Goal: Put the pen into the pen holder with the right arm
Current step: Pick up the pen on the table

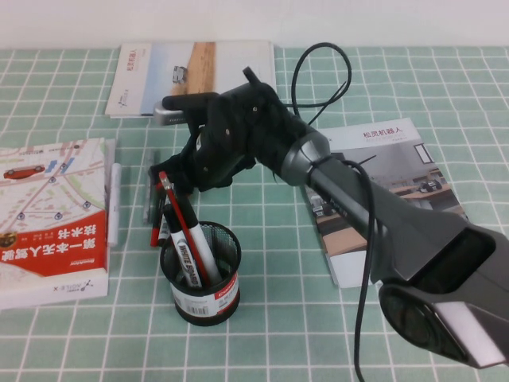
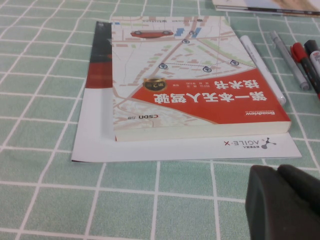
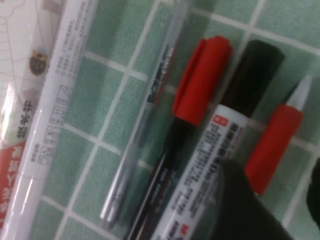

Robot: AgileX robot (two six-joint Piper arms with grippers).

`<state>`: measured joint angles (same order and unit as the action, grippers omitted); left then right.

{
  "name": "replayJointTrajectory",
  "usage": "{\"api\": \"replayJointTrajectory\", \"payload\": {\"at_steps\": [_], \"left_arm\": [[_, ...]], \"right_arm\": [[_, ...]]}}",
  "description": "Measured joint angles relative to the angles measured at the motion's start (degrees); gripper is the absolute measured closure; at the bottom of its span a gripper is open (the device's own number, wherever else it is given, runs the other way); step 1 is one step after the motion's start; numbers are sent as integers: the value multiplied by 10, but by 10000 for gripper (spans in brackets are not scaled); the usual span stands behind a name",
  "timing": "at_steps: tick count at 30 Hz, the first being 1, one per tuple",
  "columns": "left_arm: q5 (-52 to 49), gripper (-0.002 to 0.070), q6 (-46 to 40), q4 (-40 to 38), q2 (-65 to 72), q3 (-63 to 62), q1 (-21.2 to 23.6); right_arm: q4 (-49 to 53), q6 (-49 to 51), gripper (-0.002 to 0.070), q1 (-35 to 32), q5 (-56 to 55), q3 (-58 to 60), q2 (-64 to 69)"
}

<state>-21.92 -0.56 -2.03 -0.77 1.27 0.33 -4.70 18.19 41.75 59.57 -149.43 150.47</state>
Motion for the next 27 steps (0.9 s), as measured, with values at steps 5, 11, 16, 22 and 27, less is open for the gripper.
{"api": "replayJointTrajectory", "payload": {"at_steps": [5,11,16,22,27], "left_arm": [[0,679,0,0,0,0,0],[0,679,0,0,0,0,0],[0,679,0,0,0,0,0],[0,679,0,0,0,0,0],[0,679,0,0,0,0,0]], "right_arm": [[11,0,400,4,-4,0,5],[23,-3,400,6,5,0,6],[35,-12,429,6,24,-1,6],[39,-13,449,6,37,-3,6],[42,-13,451,6,63,-6,6]]}}
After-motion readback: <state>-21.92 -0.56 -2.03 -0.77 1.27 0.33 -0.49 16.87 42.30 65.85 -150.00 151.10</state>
